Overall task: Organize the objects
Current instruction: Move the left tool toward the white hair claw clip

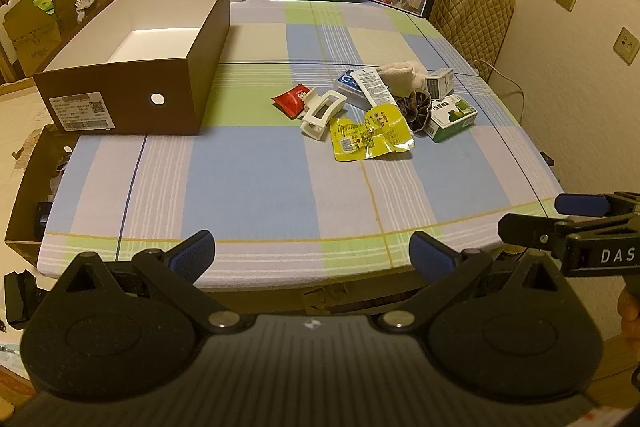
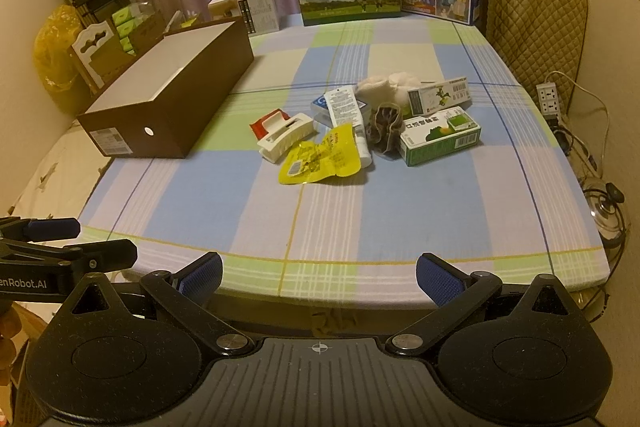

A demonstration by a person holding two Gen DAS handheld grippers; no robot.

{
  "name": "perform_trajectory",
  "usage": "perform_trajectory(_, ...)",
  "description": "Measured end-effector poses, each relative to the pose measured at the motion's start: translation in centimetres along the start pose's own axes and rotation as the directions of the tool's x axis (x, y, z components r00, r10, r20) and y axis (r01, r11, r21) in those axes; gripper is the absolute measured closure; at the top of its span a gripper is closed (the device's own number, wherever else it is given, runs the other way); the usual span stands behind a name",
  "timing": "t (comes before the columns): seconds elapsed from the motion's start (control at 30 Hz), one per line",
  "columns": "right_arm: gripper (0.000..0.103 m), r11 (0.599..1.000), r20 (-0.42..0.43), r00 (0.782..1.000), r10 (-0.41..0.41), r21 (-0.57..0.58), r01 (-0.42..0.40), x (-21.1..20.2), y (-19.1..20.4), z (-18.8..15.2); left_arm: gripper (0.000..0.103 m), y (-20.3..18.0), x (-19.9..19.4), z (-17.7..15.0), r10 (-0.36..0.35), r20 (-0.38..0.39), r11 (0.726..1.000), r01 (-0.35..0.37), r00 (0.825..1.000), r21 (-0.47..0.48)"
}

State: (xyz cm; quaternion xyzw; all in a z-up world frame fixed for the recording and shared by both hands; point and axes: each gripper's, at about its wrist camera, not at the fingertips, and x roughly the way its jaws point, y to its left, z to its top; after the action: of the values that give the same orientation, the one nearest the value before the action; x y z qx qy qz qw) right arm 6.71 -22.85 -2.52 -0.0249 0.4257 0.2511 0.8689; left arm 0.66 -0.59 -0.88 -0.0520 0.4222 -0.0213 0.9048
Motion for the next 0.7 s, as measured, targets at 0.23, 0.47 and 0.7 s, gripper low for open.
perform_trajectory(0.23,0.002,1.0,-0.004,1.0,0.0,0.0,0.0,0.0,-0.2,0.0,0.001,0.3,1.6,0.9,-0.004,-0.01,1.0,0.004,1.0,0.001)
perform_trajectory(0.47,0.002,1.0,-0.009,1.0,0.001,0.002,-0.001,1.3,-1.0,0.9,0.001,0.3,1.7,1.1,-0.005,-0.014,1.0,0.005,1.0,-0.001)
perform_trajectory(0.7,0.002,1.0,-0.015,1.0,0.0,-0.001,-0.001,1.6,-1.2,1.3,0.001,0.3,2.3,1.9,-0.005,-0.023,1.0,0.004,1.0,-0.004)
